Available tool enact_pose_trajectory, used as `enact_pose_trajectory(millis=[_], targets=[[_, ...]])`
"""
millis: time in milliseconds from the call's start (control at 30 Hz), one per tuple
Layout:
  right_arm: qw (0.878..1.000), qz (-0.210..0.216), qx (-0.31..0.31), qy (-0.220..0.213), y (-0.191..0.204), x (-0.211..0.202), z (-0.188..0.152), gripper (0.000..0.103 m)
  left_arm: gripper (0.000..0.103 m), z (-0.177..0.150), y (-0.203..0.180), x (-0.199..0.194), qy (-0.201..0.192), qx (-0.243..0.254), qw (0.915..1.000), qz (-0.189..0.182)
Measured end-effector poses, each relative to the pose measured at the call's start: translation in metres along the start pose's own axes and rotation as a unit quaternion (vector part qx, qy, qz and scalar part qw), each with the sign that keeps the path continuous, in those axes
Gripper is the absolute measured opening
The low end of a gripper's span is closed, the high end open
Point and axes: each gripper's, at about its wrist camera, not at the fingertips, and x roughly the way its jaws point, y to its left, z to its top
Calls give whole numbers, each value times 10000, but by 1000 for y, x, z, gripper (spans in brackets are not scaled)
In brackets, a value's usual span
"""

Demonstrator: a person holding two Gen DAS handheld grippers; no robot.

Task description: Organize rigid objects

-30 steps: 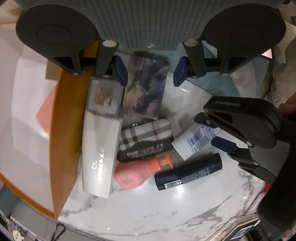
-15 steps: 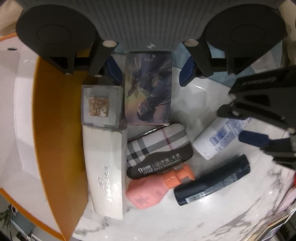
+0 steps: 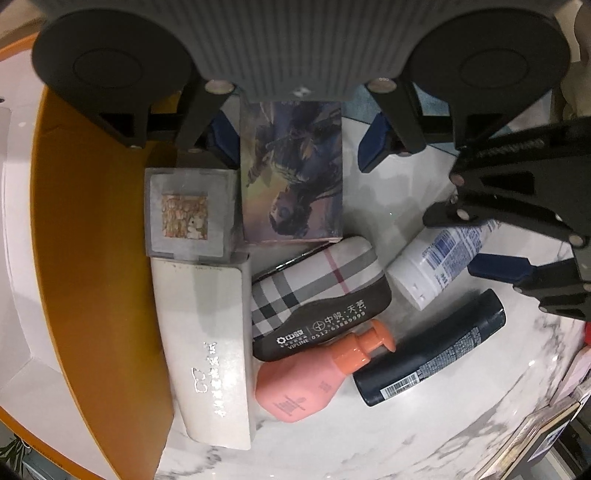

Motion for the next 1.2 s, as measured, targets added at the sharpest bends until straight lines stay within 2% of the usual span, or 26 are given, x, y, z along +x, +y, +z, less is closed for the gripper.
enact_pose_trajectory(millis=[100, 200, 267, 300, 333, 433, 567, 667, 900, 1100, 1167, 1200], targets=[[10000, -13, 16, -13, 0, 3, -3, 68, 72, -3, -4, 0, -126, 178, 9997, 141], [10000, -31, 36, -81, 0, 4, -4, 68, 72, -4, -2, 1, -140, 133, 9998, 94], [9999, -79, 32, -121, 0, 4, -6, 63, 67, -3, -1, 1, -133, 77, 9999, 28], [9998, -134, -8, -141, 2, -1, -9, 58, 57, -3, 1, 2, -143, 106, 9998, -40], [9998, -125, -61, -154, 2, -1, -10, 58, 55, -3, 0, 2, -153, 156, 9997, -77], [9997, -54, -144, -183, 0, -3, -12, 57, 54, -5, -9, -1, -144, 308, 9994, 85], [9995, -46, -245, -207, 1, -8, -15, 57, 54, -6, -15, -7, -116, 292, 9995, -13], [9986, -28, -453, -273, 5, -15, -17, 57, 54, -6, -14, -12, -29, 138, 9998, -153], [9956, 20, -814, -461, 10, -41, -18, 57, 53, -7, -4, -30, -181, -229, 9982, -527], [9933, -22, -946, -657, 5, -70, -15, 57, 52, 3, 0, -47, -378, -494, 9963, -597], [9926, -52, -972, -732, 2, -78, -12, 57, 3, 7, 0, -56, -452, -534, 9948, -742], [9920, -65, -994, -770, 1, -82, -11, 57, 5, 10, 0, -60, -459, -557, 9943, -789]])
